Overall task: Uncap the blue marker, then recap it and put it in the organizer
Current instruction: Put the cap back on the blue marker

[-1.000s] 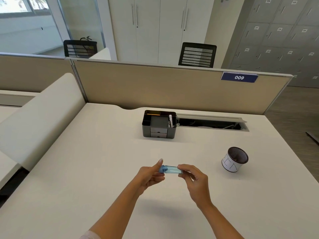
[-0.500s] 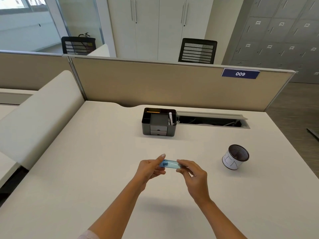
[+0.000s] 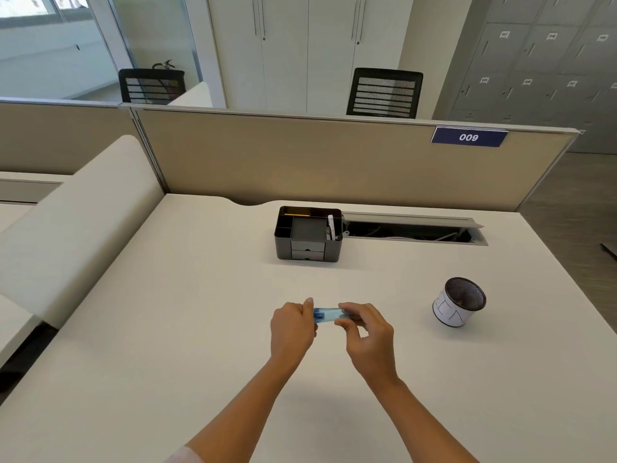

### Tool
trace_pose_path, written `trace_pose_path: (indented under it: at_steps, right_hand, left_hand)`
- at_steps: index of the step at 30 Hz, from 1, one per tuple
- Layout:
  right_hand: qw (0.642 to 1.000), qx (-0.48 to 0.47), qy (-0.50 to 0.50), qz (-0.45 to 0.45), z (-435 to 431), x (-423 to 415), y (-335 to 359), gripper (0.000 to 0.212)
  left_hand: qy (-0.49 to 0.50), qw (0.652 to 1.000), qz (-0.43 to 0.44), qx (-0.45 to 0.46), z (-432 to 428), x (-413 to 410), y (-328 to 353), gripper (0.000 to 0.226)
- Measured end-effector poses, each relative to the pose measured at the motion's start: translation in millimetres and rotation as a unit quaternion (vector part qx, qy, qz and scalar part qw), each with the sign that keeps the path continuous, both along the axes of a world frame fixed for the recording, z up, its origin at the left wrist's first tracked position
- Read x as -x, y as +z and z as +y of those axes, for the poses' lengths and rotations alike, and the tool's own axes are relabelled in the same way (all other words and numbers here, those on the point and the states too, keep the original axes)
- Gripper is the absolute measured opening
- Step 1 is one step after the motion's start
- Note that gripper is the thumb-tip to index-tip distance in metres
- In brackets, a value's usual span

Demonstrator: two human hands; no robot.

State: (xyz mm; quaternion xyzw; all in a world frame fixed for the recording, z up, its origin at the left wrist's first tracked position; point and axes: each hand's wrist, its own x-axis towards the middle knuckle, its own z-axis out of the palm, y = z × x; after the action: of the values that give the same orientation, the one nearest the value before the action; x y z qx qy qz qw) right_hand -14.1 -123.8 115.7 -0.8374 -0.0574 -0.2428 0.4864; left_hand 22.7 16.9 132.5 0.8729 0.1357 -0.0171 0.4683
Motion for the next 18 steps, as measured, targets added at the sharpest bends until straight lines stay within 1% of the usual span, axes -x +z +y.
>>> trace_pose_path:
  at_steps: [6,11,13,16,17,18]
  right_hand:
    - [1.0,-0.004,-0.008,0.014,-2,-10,6,0.024]
    - [0.998,0.006,0.018,0.054,-12,-23,7,0.022]
    - [0.997,0.015,0.027,0.075,-16,-33,9,0.02]
    - [0.996,0.02,0.026,0.08,-19,-62,16,0.02]
    - [0.997,0.016,0.022,0.078,-18,-75,21,0.02]
    - [0.997,0.011,0.016,0.078,-17,-89,25,0.021]
  left_hand:
    - [0.01,1.0,-0.012,-0.023,-6,-5,3,0.044]
    - [0.001,1.0,0.014,0.006,-5,-10,-10,0.042]
    - [-0.03,0.999,0.025,0.02,0,-15,-15,0.045]
    - [-0.089,0.995,0.001,0.049,11,-34,-19,0.053]
    - [-0.105,0.994,-0.008,0.038,14,-41,-21,0.053]
    - [-0.127,0.992,-0.014,0.006,19,-48,-25,0.051]
